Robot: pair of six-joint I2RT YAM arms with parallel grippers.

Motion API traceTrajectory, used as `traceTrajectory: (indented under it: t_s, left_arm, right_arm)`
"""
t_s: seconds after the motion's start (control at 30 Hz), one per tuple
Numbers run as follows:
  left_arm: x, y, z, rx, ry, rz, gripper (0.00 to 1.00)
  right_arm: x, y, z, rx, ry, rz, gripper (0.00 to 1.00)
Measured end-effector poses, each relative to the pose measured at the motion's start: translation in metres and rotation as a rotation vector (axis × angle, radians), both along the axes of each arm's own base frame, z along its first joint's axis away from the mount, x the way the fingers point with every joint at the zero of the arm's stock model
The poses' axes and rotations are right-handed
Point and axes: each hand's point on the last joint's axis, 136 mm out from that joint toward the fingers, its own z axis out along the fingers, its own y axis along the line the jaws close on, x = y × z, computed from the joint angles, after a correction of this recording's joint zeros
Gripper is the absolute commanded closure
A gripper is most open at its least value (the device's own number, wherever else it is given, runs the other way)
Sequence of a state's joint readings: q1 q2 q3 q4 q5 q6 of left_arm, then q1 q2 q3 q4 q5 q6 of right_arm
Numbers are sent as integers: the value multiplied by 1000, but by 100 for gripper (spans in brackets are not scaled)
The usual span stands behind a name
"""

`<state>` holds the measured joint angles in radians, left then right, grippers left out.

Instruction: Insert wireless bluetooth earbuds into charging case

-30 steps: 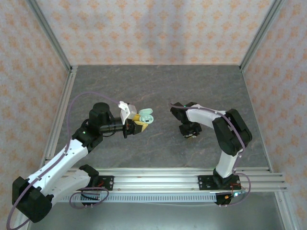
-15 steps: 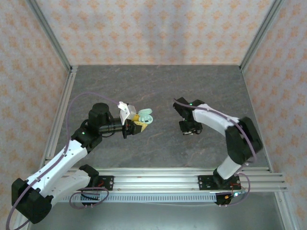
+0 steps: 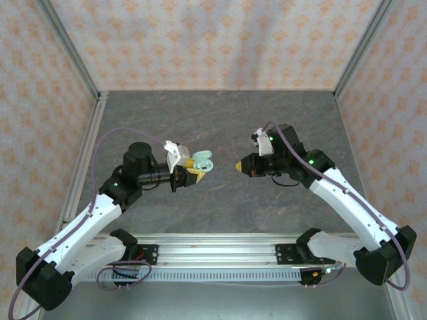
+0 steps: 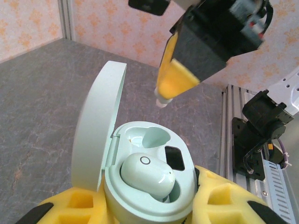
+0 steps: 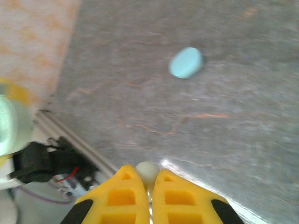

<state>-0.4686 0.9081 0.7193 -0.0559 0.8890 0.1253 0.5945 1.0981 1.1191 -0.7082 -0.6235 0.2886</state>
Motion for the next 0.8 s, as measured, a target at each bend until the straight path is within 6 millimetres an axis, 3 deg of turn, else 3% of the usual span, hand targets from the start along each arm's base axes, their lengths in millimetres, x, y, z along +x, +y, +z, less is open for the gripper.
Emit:
traceTrajectory:
  t_s: [0.2,0.37,0.53,0.8]
  left_arm:
    - [0,-3,0,-2,13,-23,87]
    - [0,-5,0,-4,18,-32,87]
    - [-2,-6,2,-9,17,-44,87]
    - [-3,-6,2,-10,17,-48,87]
  right_arm:
    - [-20,31,32,112,-46,119,95]
    - [-24,49,57,185,-97,175,95]
    - [-21,61,60,211,-106,197,96]
    - [-17,76,49,202,-79,223,96]
